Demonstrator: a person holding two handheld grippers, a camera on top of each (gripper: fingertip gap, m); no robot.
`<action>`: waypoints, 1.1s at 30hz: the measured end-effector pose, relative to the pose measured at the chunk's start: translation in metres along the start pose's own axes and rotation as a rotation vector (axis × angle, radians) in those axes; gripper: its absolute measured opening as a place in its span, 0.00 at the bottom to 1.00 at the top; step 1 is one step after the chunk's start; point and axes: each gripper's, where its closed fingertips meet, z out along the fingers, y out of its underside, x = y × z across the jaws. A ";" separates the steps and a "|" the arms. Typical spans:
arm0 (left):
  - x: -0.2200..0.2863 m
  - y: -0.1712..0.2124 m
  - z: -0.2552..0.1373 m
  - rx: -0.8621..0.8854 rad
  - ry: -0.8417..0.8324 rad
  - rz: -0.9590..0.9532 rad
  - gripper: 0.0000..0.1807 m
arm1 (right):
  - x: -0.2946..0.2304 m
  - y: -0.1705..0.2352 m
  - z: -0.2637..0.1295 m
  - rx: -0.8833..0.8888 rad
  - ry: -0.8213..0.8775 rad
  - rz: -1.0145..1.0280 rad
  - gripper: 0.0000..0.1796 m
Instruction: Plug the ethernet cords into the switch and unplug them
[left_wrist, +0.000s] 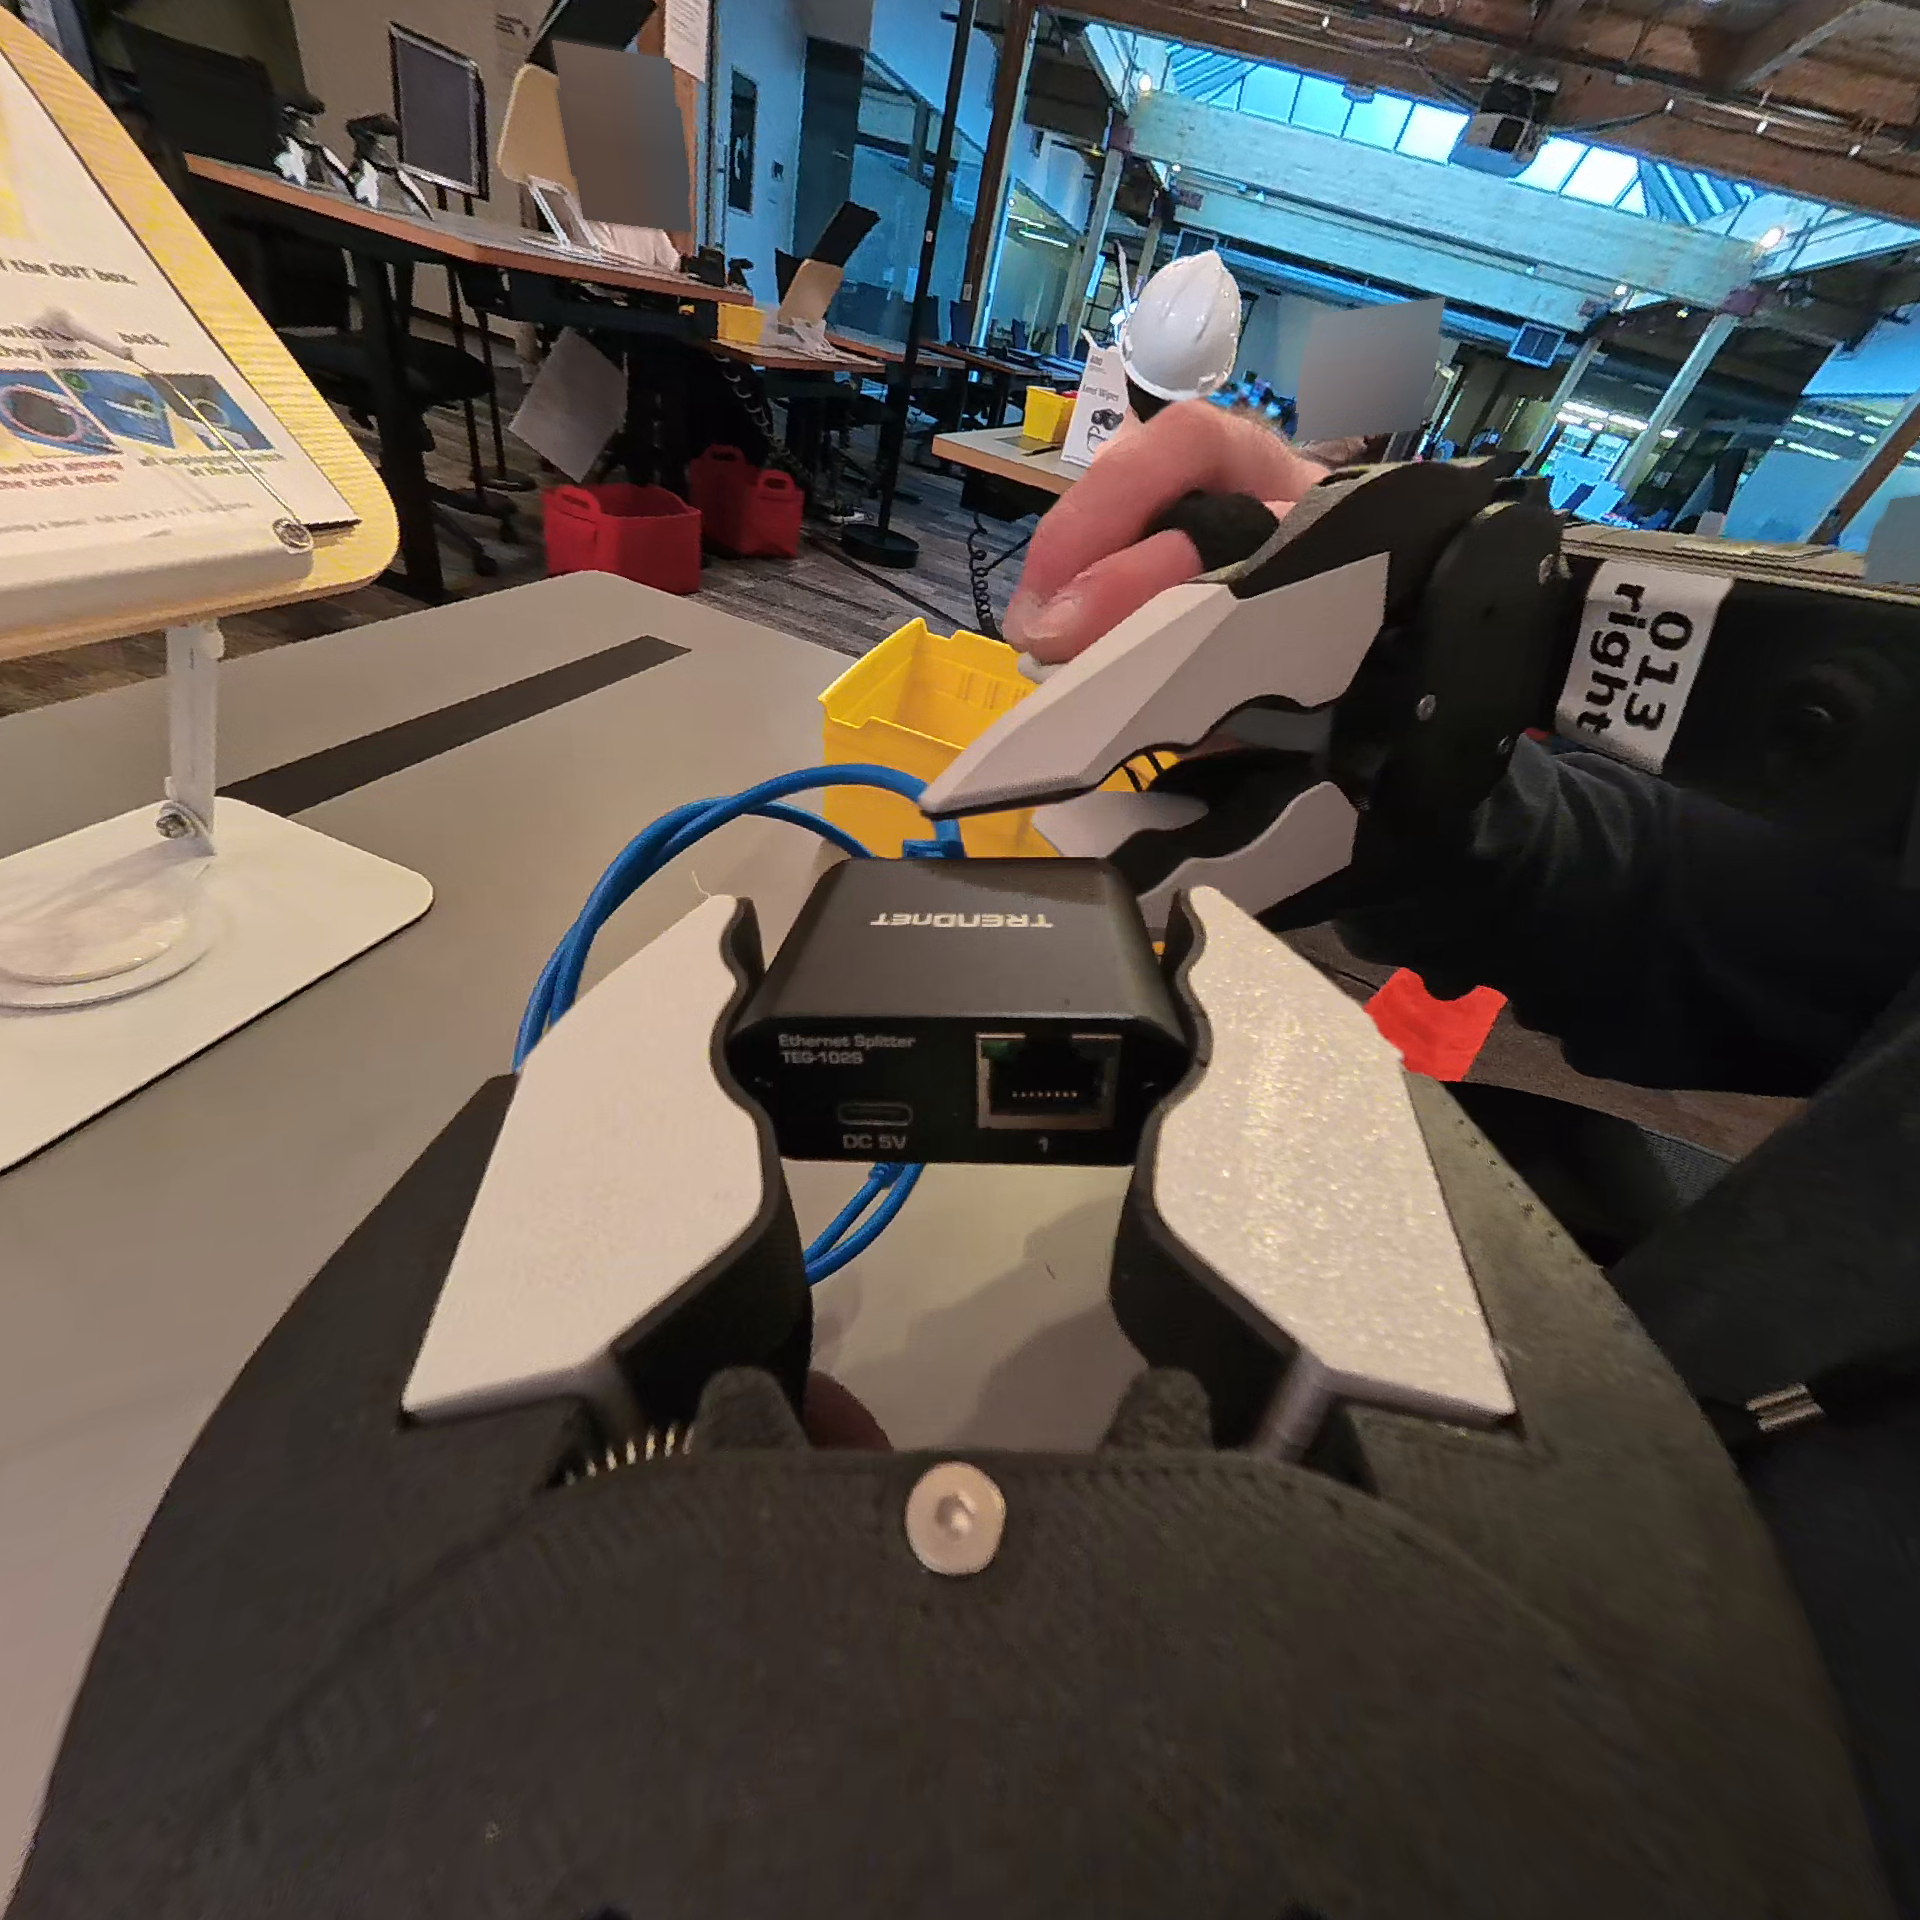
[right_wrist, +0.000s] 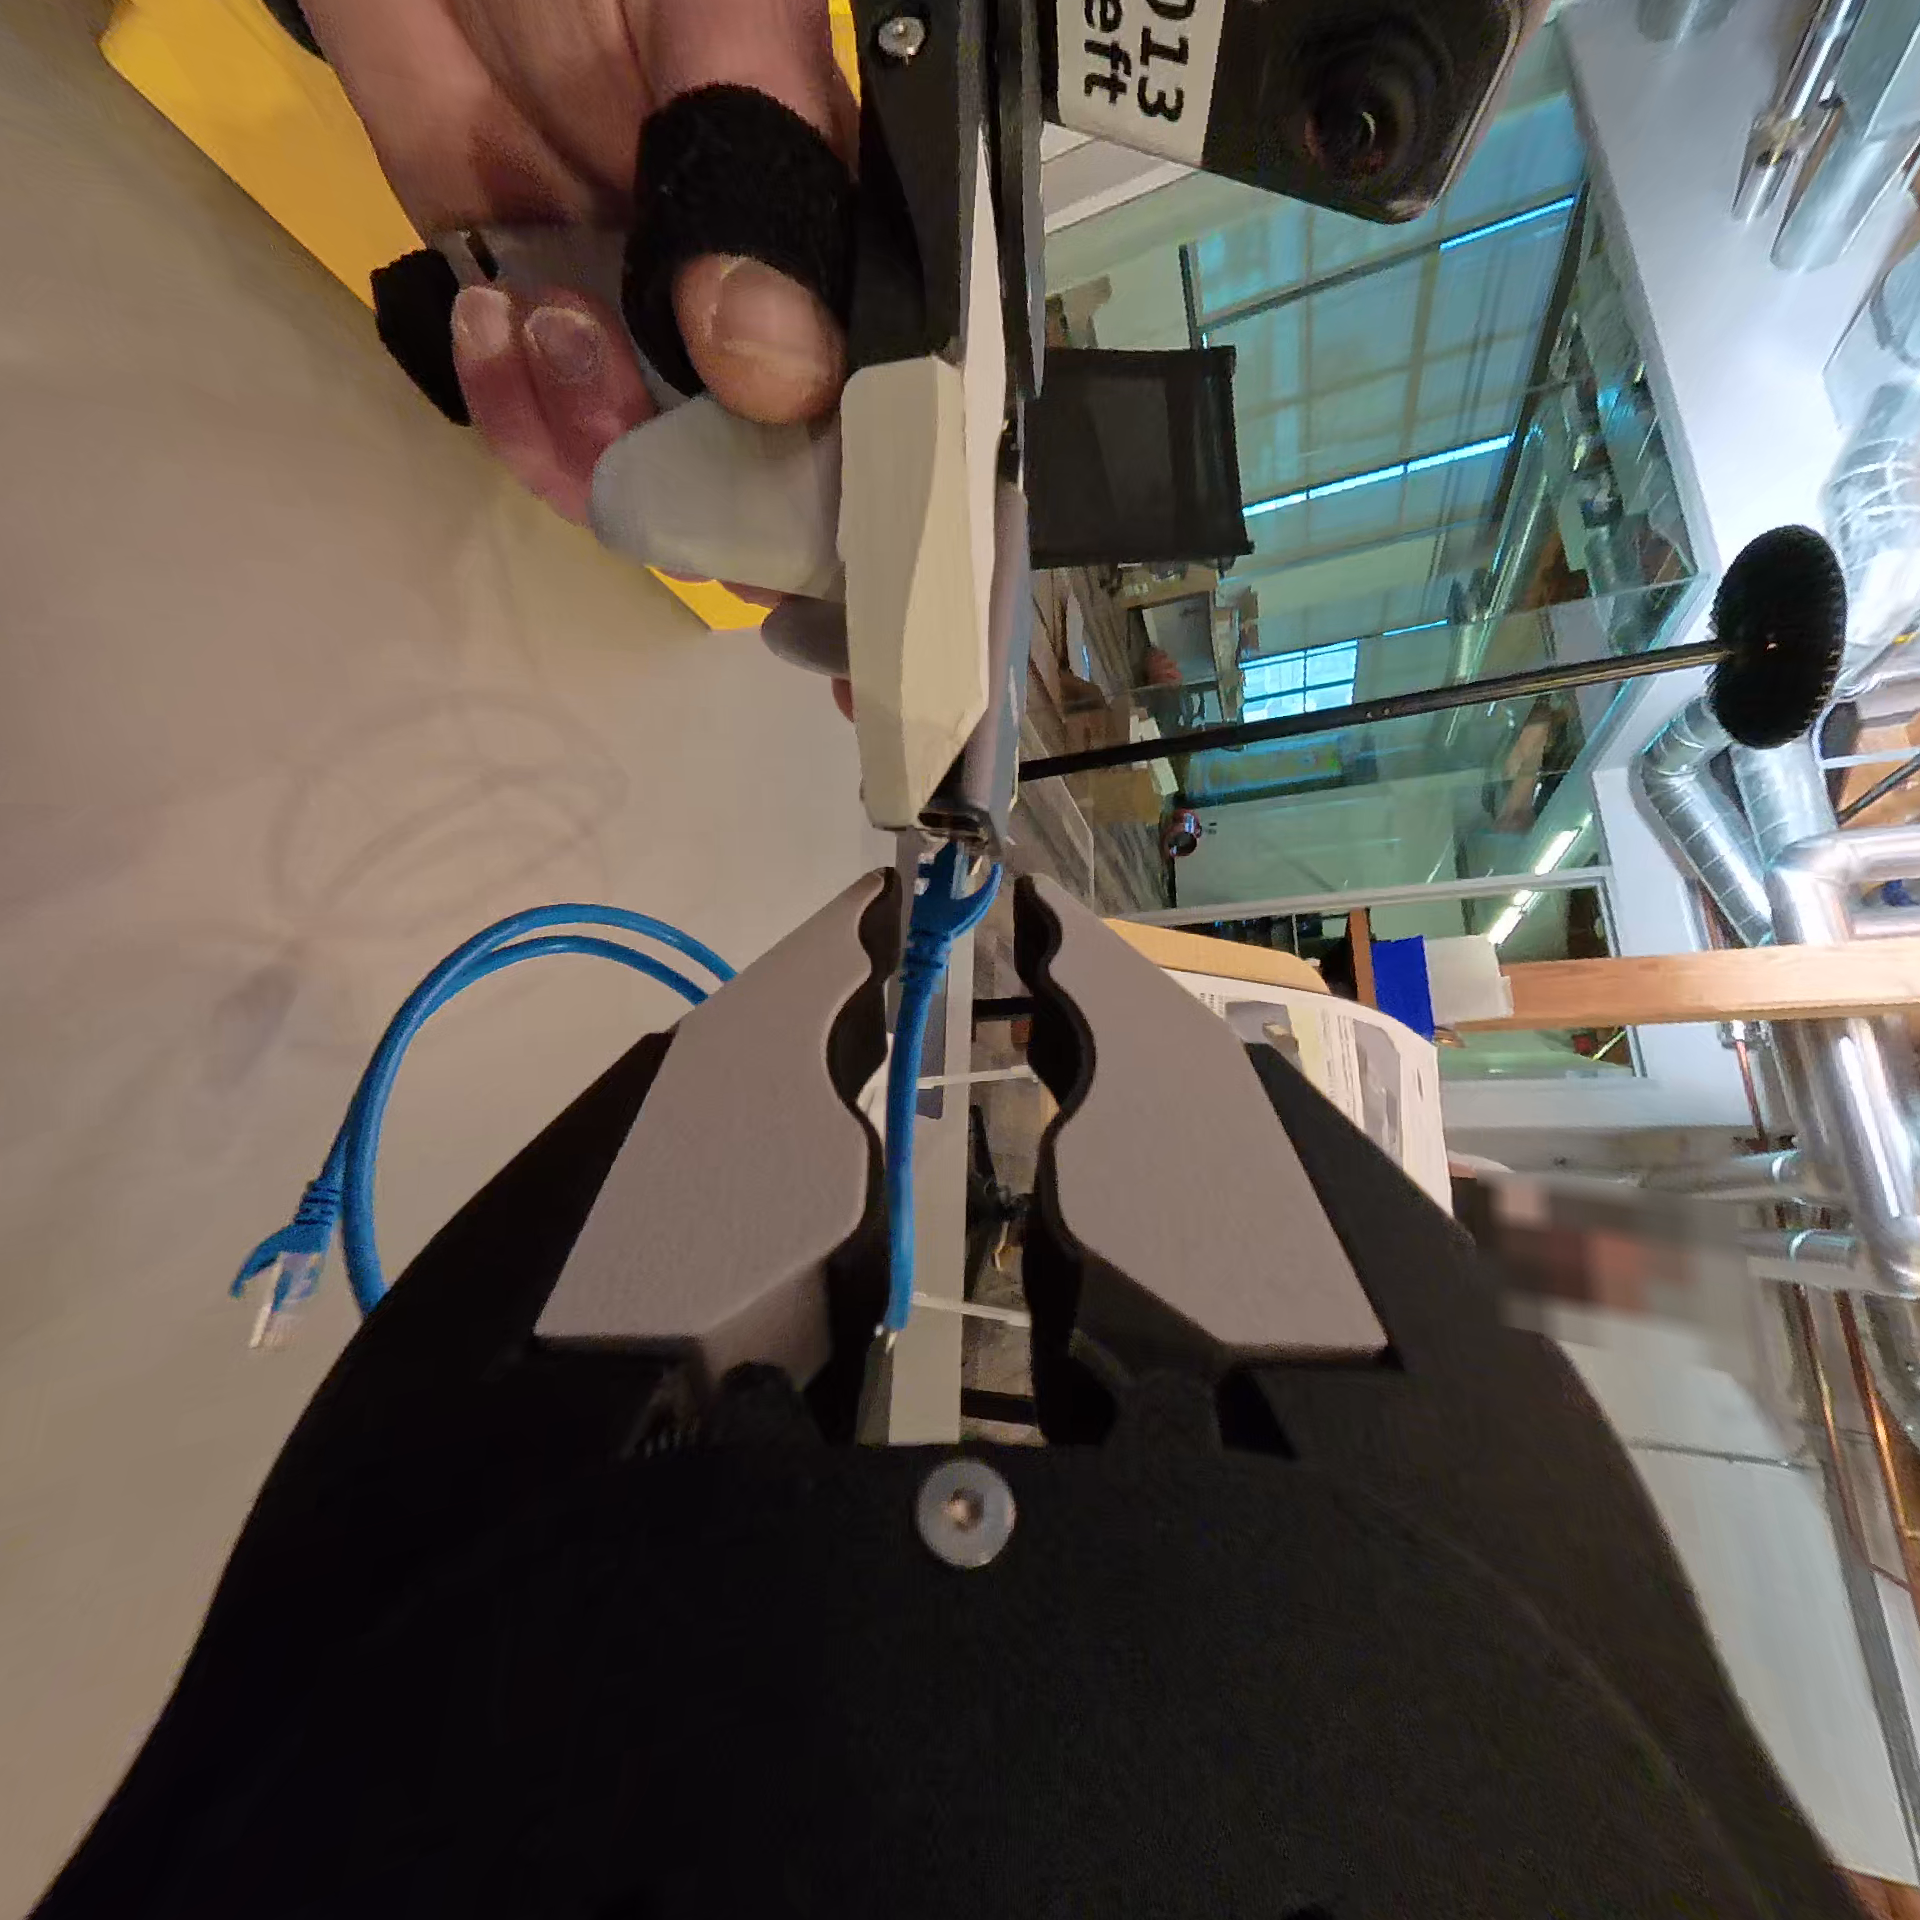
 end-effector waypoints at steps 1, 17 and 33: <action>0.001 0.000 0.001 0.000 0.006 -0.006 0.41 | 0.001 0.000 0.001 0.000 0.001 -0.002 0.10; 0.003 0.004 0.003 -0.019 0.011 -0.010 0.40 | -0.006 -0.001 0.001 0.017 -0.082 -0.014 0.06; -0.025 -0.032 -0.035 0.118 -0.032 -0.048 0.40 | -0.012 0.054 -0.017 -0.156 -0.129 0.026 0.06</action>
